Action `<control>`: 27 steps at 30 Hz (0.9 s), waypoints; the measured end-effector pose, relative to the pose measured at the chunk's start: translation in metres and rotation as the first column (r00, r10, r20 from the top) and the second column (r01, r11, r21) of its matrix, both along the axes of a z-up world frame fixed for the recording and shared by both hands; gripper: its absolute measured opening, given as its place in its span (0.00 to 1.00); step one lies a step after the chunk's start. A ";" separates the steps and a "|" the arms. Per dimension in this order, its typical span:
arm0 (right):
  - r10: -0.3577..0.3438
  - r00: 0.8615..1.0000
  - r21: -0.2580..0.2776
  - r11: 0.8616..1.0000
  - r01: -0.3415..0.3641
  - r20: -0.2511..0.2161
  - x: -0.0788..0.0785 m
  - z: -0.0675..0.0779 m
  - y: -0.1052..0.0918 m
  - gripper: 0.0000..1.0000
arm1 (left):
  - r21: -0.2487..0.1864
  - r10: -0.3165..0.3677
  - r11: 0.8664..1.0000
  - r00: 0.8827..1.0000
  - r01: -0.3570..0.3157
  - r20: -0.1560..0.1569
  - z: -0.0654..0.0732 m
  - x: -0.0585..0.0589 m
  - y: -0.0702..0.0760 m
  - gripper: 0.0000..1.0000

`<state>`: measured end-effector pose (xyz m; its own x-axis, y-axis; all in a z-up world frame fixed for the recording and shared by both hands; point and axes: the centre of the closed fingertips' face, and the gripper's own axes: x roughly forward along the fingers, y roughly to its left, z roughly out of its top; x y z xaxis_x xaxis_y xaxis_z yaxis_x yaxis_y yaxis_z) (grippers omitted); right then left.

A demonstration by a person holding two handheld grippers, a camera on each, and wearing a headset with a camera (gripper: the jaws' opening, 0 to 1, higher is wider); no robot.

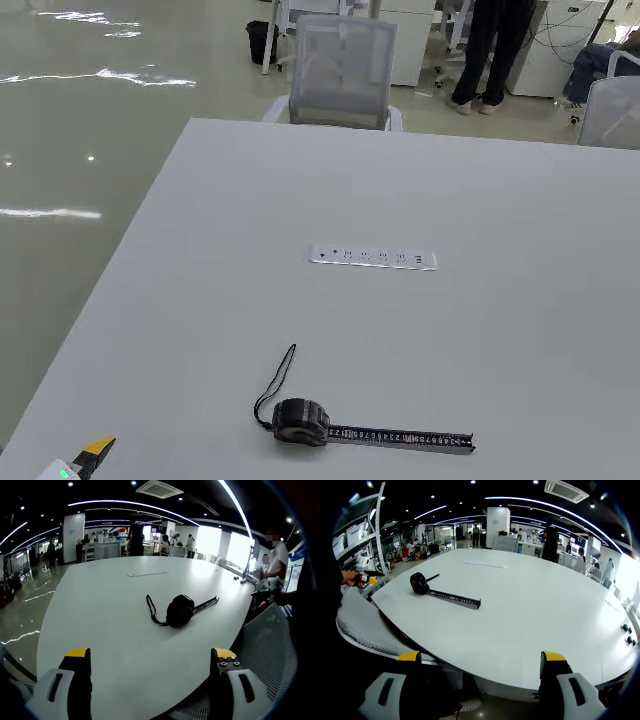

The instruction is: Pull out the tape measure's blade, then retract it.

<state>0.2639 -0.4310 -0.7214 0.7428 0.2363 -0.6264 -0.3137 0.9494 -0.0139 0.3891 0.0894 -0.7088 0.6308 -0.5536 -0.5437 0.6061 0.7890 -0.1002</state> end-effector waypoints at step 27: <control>0.038 0.998 0.000 0.999 -0.038 0.048 0.044 0.005 0.013 1.00 | -0.030 0.013 0.999 1.000 -0.012 0.022 0.019 0.023 -0.051 0.99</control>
